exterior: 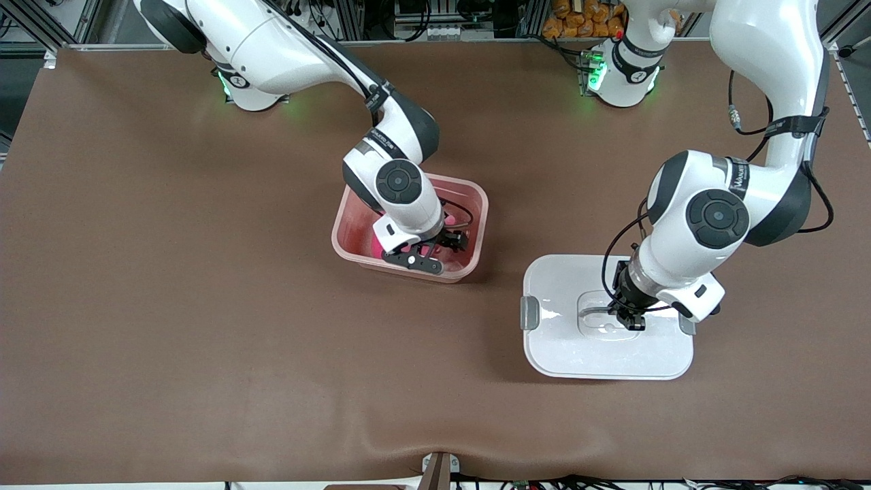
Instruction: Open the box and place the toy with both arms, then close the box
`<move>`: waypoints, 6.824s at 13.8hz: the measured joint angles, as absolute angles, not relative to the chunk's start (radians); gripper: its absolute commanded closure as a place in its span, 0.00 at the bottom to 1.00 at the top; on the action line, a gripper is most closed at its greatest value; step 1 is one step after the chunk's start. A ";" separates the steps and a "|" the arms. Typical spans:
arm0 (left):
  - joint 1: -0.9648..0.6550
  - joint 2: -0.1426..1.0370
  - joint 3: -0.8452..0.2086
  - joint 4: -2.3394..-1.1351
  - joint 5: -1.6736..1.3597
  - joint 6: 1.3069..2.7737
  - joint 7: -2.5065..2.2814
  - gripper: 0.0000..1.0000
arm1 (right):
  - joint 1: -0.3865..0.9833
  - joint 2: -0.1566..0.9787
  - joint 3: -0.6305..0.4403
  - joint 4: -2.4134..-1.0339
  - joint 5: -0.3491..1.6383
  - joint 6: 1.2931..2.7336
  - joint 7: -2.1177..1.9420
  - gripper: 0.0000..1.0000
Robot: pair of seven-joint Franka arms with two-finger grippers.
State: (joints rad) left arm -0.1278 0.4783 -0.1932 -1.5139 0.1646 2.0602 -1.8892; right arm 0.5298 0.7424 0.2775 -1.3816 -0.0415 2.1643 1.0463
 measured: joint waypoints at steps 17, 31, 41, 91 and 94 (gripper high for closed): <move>-0.127 0.269 -0.243 -1.701 0.165 2.282 -1.819 1.00 | 0.490 0.736 0.275 -1.178 -0.022 1.912 1.187 0.00; -0.282 0.199 -0.478 -1.905 0.286 2.190 -2.147 1.00 | 0.264 0.527 0.270 -1.104 -0.021 1.575 1.185 0.00; -0.494 0.397 -0.476 -1.674 0.390 2.149 -2.402 1.00 | 0.132 0.410 0.271 -1.103 -0.021 1.407 0.926 0.00; -0.631 0.601 -0.424 -1.487 0.524 2.139 -2.565 1.00 | 0.032 -0.039 -0.142 -1.506 0.002 1.419 -0.115 0.00; -0.625 0.601 -0.424 -1.493 0.523 2.156 -2.619 1.00 | 0.035 -0.039 -0.140 -1.506 0.002 1.419 -0.115 0.00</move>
